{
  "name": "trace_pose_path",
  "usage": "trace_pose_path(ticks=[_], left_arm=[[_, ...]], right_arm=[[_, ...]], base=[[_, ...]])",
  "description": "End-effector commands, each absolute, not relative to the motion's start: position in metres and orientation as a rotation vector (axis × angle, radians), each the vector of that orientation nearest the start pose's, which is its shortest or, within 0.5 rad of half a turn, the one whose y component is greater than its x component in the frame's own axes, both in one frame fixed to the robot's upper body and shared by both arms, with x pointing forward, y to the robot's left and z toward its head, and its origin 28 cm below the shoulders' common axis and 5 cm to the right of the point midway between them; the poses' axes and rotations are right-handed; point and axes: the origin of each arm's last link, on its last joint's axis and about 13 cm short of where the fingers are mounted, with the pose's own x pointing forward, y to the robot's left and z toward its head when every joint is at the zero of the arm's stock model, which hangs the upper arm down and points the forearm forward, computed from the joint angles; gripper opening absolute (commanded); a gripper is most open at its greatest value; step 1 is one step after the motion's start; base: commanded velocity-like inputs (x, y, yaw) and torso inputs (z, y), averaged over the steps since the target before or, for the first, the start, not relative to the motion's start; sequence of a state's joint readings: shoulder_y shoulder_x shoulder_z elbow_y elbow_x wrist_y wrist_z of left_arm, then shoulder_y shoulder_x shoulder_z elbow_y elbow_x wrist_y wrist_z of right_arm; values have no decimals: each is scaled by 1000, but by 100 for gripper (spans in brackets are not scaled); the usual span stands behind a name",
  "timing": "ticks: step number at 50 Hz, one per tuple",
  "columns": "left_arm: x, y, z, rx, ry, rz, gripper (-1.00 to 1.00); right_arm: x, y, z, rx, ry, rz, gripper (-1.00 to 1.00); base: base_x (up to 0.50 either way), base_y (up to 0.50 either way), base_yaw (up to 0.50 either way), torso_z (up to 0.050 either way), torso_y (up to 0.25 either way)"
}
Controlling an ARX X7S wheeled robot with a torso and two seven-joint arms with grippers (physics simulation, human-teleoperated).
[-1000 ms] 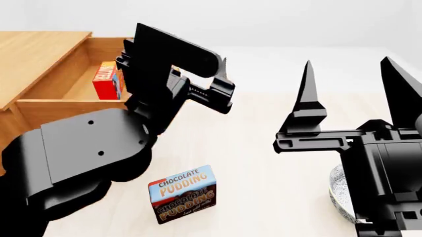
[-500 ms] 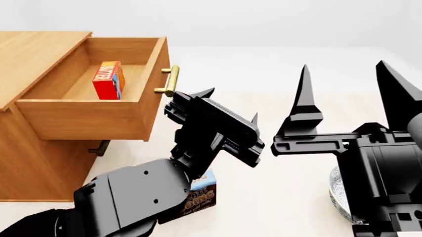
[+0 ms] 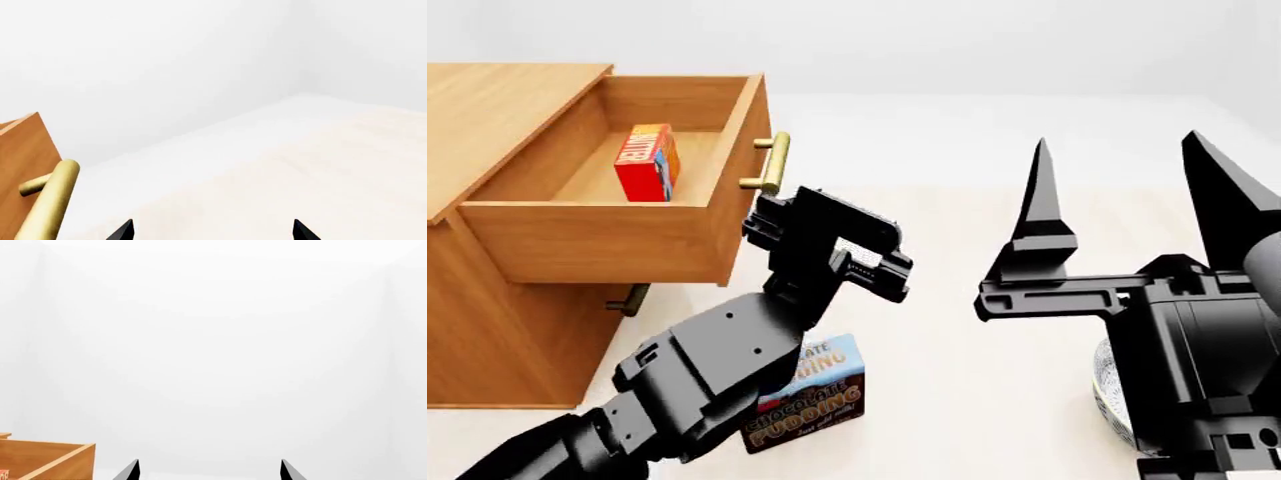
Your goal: Put the butter at the back in the top drawer of the cabinet and close it.
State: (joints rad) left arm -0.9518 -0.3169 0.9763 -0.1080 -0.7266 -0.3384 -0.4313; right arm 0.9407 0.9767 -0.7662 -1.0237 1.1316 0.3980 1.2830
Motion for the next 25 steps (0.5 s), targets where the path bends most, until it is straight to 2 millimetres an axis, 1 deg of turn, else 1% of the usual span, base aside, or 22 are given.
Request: trace_pose_path(ticks=[1, 7, 18, 25], left_arm=[[347, 148, 143, 190, 9, -296, 100], [355, 159, 142, 189, 30, -240, 100], [359, 175, 143, 183, 42, -187, 100], [362, 189, 144, 177, 46, -145, 100]], right_arm=[[156, -95, 248, -57, -434, 14, 100], [155, -94, 249, -57, -437, 18, 100], [153, -93, 252, -62, -440, 22, 100], [152, -92, 253, -65, -441, 24, 100]], base=[[0, 0, 0, 0, 0], [0, 0, 0, 0, 0], [0, 0, 0, 0, 0], [0, 0, 0, 0, 0]])
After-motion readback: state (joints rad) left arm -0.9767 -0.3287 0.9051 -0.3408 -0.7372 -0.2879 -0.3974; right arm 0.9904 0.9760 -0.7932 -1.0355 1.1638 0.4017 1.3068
